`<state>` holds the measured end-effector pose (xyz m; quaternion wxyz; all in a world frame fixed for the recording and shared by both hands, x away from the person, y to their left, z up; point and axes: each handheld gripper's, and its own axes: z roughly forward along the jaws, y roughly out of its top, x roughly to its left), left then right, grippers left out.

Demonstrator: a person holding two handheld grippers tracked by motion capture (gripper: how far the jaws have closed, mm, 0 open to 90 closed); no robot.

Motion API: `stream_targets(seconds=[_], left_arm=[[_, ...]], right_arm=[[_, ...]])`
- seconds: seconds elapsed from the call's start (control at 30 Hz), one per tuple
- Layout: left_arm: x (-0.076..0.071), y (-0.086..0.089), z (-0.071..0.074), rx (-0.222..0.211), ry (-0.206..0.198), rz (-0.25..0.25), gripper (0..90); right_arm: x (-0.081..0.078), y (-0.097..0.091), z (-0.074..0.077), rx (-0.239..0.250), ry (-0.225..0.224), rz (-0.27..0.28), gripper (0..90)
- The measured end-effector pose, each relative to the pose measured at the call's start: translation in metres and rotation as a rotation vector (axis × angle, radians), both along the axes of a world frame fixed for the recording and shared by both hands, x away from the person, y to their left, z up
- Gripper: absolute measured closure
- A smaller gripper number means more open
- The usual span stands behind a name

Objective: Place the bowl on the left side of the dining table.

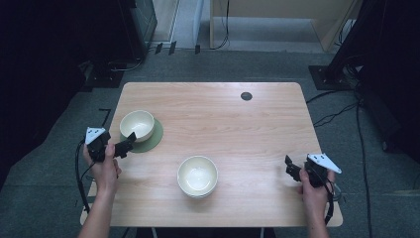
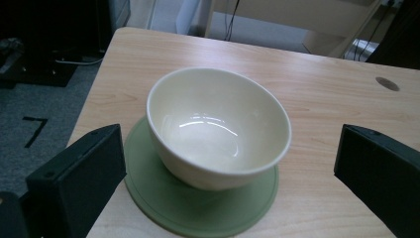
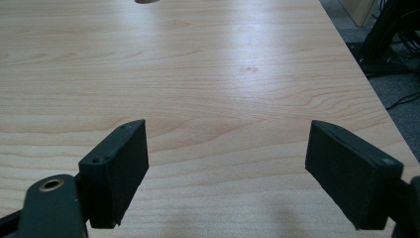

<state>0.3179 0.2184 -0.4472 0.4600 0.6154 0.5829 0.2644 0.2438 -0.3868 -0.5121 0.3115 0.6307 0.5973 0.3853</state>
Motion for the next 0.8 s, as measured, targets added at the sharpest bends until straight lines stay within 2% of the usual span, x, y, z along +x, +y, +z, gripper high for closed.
stream_targets(seconds=[0.33, 0.8], left_arm=[[-0.026, -0.005, -0.012, 0.026, -0.029, -0.019, 0.0], [-0.046, -0.005, -0.036, 0.073, 0.018, -0.045, 0.0]], right_arm=[[-0.001, 0.000, 0.000, -0.001, 0.000, -0.002, 17.0], [-0.001, 0.000, -0.001, 0.000, 0.001, -0.007, 17.1]])
